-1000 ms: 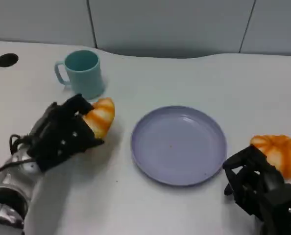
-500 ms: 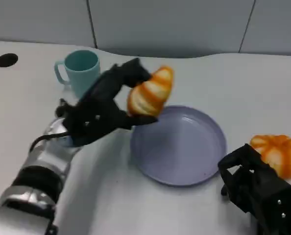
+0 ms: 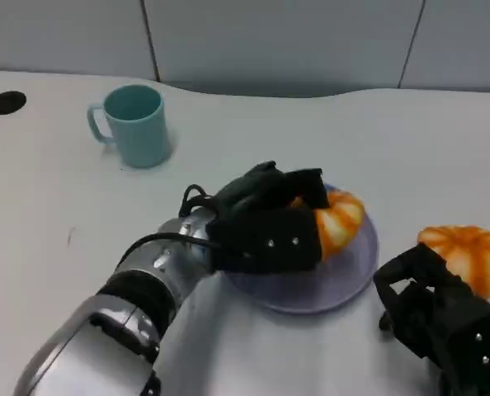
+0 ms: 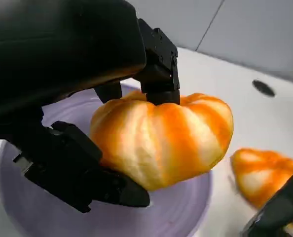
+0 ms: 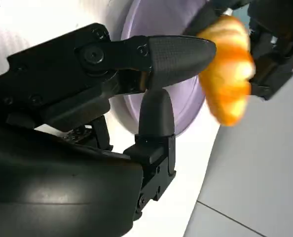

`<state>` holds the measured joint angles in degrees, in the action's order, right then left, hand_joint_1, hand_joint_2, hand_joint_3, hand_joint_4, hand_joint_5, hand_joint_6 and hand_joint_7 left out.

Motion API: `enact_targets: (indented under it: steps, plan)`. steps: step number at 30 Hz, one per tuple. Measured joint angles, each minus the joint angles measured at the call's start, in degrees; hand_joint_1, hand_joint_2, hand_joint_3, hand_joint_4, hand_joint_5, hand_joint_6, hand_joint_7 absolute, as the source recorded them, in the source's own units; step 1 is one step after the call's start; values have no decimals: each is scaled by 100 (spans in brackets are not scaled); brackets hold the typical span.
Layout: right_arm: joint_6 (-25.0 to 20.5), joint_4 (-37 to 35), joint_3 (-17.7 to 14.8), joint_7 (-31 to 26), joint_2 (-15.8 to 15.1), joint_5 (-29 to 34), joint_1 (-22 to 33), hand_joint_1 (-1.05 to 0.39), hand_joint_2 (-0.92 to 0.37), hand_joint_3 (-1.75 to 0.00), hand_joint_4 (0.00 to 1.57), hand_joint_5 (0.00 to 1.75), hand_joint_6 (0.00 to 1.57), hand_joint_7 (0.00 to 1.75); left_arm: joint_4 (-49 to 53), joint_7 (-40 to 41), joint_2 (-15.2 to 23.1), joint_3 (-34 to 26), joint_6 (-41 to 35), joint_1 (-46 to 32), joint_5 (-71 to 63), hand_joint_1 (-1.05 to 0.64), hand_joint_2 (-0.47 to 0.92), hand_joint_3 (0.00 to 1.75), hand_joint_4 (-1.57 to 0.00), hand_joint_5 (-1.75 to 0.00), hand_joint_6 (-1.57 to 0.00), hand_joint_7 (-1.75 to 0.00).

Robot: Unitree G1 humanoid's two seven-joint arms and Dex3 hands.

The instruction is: Grasp the bread from the table and place it into the plate.

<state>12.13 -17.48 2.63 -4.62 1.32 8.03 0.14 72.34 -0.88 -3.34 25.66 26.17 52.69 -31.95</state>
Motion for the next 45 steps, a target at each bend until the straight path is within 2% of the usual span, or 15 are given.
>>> enact_targets:
  steps: [1, 3, 4, 5, 6, 8, 9, 13, 17, 24, 29, 32, 37, 41, 45]
  plan:
    - [9, -1, 1, 0, -3, 0, 1, -24, -92, -43, 60, 175, 34, 173, 22, 41, 1, 59, -33, 34, -70, -33, 76, 26, -55, -174, -42, -173]
    - [37, -6, 7, 1, -10, 5, 1, -25, -92, -43, 61, 175, 35, 173, 61, 73, 16, 218, -127, 113, -253, -43, 83, 7, -40, -128, -47, -104]
    - [37, -6, 13, 1, -10, 6, 1, -25, -92, -43, 61, 175, 35, 173, 68, 75, 36, 276, -128, 129, -312, -45, 85, 4, -38, -121, -50, -90]
    - [37, -5, 16, 1, -10, 6, 1, -25, -92, -43, 60, 175, 35, 173, 74, 75, 65, 346, -123, 145, -385, -53, 87, 2, -29, -89, -48, -55]
    - [36, -5, 18, 1, -9, 6, 1, -25, -92, -43, 60, 175, 35, 173, 77, 77, 100, 410, -114, 162, -452, -58, 89, 1, -23, -68, -47, -32]
    - [15, 3, 18, 1, -8, 5, 5, -26, -92, -43, 61, 175, 35, 173, 80, 99, 175, 582, -111, 218, -637, -67, 91, 1, -10, -46, -38, -8]
    - [12, 5, 19, 0, -5, 5, 7, -26, -92, -43, 61, 175, 35, 174, 79, 146, 219, 700, -111, 254, -757, -71, 92, 2, -5, -39, -33, -4]
    - [12, 4, 25, -1, -3, 6, 8, -26, -92, -43, 61, 175, 35, 174, 77, 390, 332, 1021, -109, 347, -1117, -82, 92, 8, 0, -4, -13, -1]
    - [15, -11, 31, -14, -3, 23, 3, -26, -92, -43, 61, 175, 35, 174, 77, 392, 345, 1131, -149, 401, -1201, -88, 92, 14, 0, 0, -3, 0]
    - [42, -67, 26, -13, -3, 12, -11, -26, -92, -43, 62, 175, 35, 174, 35, 372, 380, 1048, -215, 535, -1109, -92, 92, 22, 0, 0, -1, -1]
    - [151, -199, 9, -2, -16, 2, -35, -27, -92, -44, 62, 175, 36, 173, -384, -173, 732, 48, 536, 347, 108, -86, 92, 23, -3, -2, -8, -4]
    - [164, -200, -23, 17, -30, -13, -46, -27, -92, -43, 62, 175, 36, 173, -660, -1220, 890, -812, 799, -88, 1356, -85, 92, 24, -7, -5, -10, -5]
    - [183, -228, -106, 105, -54, -79, -64, -29, -92, -41, 63, 175, 36, 173, -1397, -2892, 1197, -1843, 522, -1140, 2985, -90, 92, 34, -13, -9, -11, -5]
    - [207, -293, -125, 105, -74, -51, -133, -27, -92, -41, 61, 175, 36, 172, -2363, -3335, 1467, -2350, 353, -2054, 3716, -83, 92, 31, -21, -14, -17, -6]
    - [201, -296, -110, 30, -86, 73, -153, -26, -92, -40, 59, 175, 36, 170, -3075, -3676, 1481, -2733, -88, -2872, 4424, -79, 92, 24, -31, -21, -25, -7]
